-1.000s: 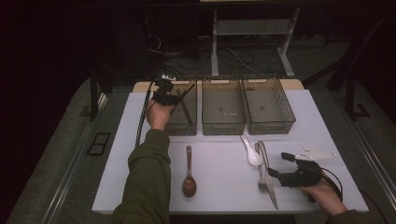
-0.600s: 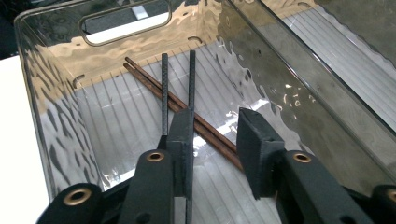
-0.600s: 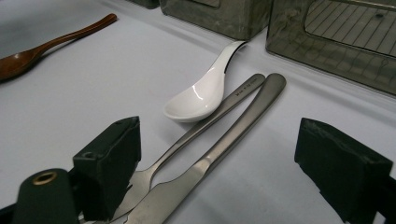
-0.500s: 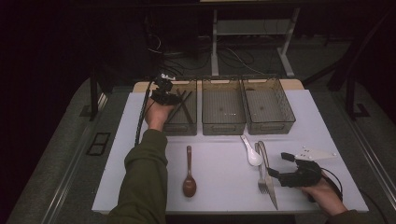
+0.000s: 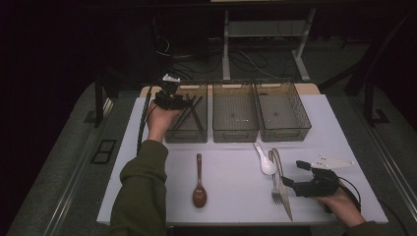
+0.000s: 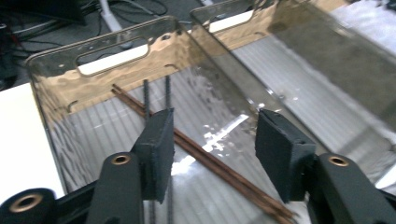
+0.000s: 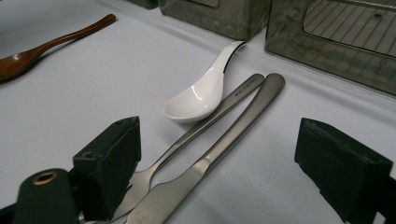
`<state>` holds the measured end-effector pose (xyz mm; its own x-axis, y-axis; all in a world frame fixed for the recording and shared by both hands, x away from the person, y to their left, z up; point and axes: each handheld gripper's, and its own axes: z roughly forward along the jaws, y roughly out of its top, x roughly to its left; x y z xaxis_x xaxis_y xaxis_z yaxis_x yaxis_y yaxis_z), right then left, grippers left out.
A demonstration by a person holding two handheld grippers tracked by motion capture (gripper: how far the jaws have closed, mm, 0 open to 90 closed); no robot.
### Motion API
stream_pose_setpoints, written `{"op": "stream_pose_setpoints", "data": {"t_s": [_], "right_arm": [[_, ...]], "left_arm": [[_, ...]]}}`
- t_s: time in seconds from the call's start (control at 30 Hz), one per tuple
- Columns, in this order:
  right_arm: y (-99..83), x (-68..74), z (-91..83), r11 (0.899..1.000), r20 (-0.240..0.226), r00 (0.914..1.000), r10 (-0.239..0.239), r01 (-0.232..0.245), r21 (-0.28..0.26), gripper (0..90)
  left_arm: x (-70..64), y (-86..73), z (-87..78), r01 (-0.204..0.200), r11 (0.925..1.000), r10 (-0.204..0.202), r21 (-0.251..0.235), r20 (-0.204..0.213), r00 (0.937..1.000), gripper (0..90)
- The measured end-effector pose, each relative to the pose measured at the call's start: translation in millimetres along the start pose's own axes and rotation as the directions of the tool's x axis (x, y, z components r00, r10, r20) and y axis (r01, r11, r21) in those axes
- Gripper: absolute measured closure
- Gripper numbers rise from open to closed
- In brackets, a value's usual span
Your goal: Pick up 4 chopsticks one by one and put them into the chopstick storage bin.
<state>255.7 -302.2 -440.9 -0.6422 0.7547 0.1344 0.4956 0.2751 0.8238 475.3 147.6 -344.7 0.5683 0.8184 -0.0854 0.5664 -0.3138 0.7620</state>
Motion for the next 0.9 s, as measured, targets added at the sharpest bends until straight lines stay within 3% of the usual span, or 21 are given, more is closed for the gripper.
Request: {"op": "stream_pose_setpoints", "data": {"t_s": [0.53, 0.67, 0.9], "right_arm": [[-0.1, 0.3, 0.1, 1.000, 0.001, 1.0000, 0.002, -0.002, 0.002, 14.2], [0.0, 0.6, 0.4, 1.000, 0.001, 1.0000, 0.002, -0.002, 0.004, 14.2], [0.0, 0.5, 0.2, 1.000, 0.002, 1.0000, 0.003, -0.003, 0.004, 14.2]], "left_arm": [[-33.3, -23.5, -38.9, -0.066, 0.9954, 0.068, -0.070, 0.038, 0.9969, 27.0], [-42.7, -33.4, -47.3, -0.091, 0.9932, 0.095, -0.073, 0.057, 0.9938, 23.7], [-55.2, -58.7, -57.1, -0.096, 0.9906, 0.105, -0.097, 0.088, 0.9906, 19.7]]}}
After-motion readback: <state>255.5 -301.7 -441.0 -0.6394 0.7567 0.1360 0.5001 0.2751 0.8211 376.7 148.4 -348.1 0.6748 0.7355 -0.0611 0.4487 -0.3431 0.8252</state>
